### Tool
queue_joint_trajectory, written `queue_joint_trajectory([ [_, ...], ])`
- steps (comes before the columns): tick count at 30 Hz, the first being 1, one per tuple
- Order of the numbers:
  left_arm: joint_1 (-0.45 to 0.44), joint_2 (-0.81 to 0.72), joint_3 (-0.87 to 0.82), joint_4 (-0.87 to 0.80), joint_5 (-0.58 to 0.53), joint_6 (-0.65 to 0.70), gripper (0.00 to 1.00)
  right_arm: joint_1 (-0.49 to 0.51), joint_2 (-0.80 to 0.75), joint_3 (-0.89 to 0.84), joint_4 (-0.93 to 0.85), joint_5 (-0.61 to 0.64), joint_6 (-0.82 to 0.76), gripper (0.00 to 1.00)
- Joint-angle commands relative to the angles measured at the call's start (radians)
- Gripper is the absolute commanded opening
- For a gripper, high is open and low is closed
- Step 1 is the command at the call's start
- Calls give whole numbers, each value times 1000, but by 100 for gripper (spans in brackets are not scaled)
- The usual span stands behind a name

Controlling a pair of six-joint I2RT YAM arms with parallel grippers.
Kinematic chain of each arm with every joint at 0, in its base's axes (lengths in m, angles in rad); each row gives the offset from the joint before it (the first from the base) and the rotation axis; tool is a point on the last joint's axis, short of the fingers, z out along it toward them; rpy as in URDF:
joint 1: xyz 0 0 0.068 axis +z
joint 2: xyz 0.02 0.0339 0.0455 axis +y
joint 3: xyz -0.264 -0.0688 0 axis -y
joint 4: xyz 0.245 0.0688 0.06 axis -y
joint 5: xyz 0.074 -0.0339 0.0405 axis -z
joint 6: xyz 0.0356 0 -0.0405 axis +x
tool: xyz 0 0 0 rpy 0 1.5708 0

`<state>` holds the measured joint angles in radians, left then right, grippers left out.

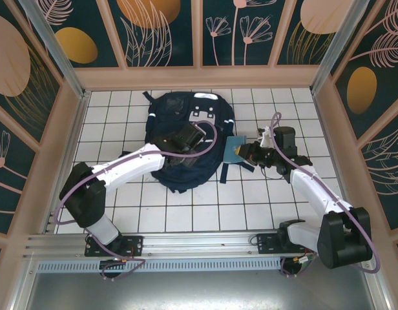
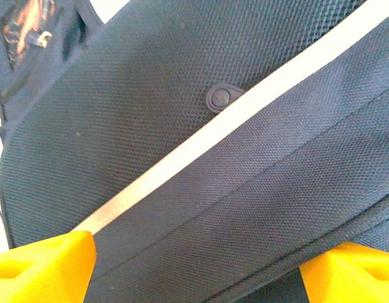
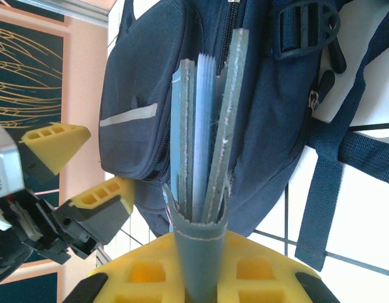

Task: Pack the student bag

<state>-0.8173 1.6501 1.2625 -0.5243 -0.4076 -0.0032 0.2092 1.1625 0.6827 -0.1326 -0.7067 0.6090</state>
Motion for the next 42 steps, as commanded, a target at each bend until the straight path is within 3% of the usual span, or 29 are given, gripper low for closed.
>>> queue_joint_trajectory([
  [1, 5, -38, 41, 30, -63, 4, 82, -8, 2, 8, 2, -10, 9, 10],
  [7, 5, -70, 48, 47, -60, 3, 77, 2, 2, 8, 13, -25, 15, 10],
  [15, 4, -67, 60, 148, -141, -54, 47, 133, 44, 9, 153, -111, 144, 10],
  [20, 5, -57, 75, 183, -105, -61, 45, 241, 113, 50, 223, -75, 221, 10],
  [25, 6, -39, 95, 198, -62, -58, 41, 277, 202, 119, 260, -1, 293, 10],
  [32, 5, -31, 103, 216, -30, -51, 43, 232, 342, 214, 298, 133, 392, 10],
  [38, 5, -66, -24, 230, -12, 14, 69, 186, 373, 277, 305, 173, 355, 10],
  [42, 7, -94, -103, 252, -28, 32, 72, 160, 376, 308, 271, 171, 318, 10],
])
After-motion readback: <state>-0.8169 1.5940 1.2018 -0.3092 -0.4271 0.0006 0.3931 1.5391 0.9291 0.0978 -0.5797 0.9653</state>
